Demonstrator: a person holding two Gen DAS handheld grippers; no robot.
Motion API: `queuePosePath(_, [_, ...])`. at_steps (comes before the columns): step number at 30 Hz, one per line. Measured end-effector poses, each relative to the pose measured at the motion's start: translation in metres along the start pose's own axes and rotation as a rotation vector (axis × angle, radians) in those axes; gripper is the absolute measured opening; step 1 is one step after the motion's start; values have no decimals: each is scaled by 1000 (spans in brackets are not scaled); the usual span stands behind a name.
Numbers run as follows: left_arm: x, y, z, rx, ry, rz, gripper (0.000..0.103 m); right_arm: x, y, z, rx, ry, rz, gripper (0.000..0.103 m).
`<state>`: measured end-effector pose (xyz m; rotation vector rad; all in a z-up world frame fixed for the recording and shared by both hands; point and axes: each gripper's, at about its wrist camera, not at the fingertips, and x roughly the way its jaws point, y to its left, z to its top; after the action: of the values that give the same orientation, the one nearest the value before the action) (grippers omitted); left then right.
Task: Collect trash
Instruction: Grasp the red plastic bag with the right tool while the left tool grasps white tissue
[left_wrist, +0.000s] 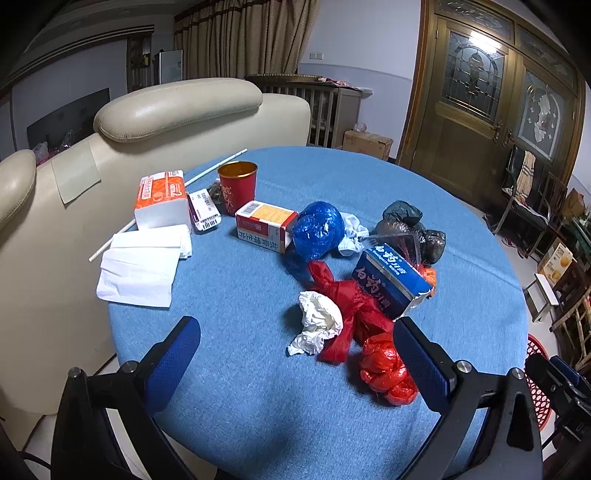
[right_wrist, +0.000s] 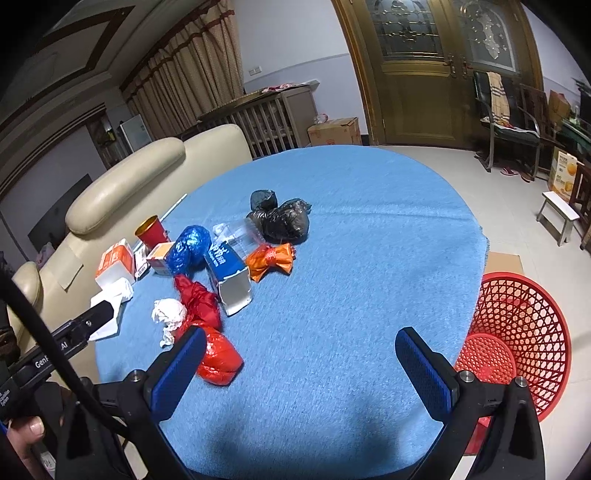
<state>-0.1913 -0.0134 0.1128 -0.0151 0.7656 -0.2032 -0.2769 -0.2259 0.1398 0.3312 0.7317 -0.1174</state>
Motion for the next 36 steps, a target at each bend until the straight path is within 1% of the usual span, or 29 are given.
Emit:
queuePosePath(7, [12, 1, -5, -10, 31, -7, 103, 10, 5, -6, -25, 28, -8, 103])
queuePosePath(11, [11, 4, -6, -15, 27, -12, 103, 10, 7, -6, -35, 26, -16, 103])
queuePosePath(14, [8, 15, -7, -28, 15, -3, 103, 14, 12, -7, -63, 33, -18, 103])
queuePosePath(19, [15, 51, -14, -95, 32, 49, 103, 40, 31, -11, -166, 108, 27, 103])
queuePosePath(24, [32, 84, -21, -165, 76, 90, 103, 69, 53, -12, -248, 162, 82, 103])
queuePosePath(26, [39, 90, -22, -182, 92, 94, 103, 82, 64, -11, -272, 177, 108, 103])
queuePosePath(29, [47, 90, -21, -181, 109, 88, 103, 101, 77, -8, -294, 200, 153, 103])
queuePosePath(30, [51, 87, -20, -172, 112, 84, 103, 107, 82, -8, -302, 210, 171, 101])
queuePosePath(32, [56, 81, -18, -157, 120, 75, 103, 119, 90, -12, -327, 237, 206, 81])
queuePosePath(33, [59, 77, -16, -147, 124, 65, 103, 125, 92, -15, -334, 263, 216, 51])
queuePosePath(34, [61, 73, -15, -138, 127, 57, 103, 130, 92, -17, -315, 292, 258, 50])
queuePosePath(36, [66, 59, -10, -106, 129, 37, 103, 127, 88, -18, -298, 277, 269, 49])
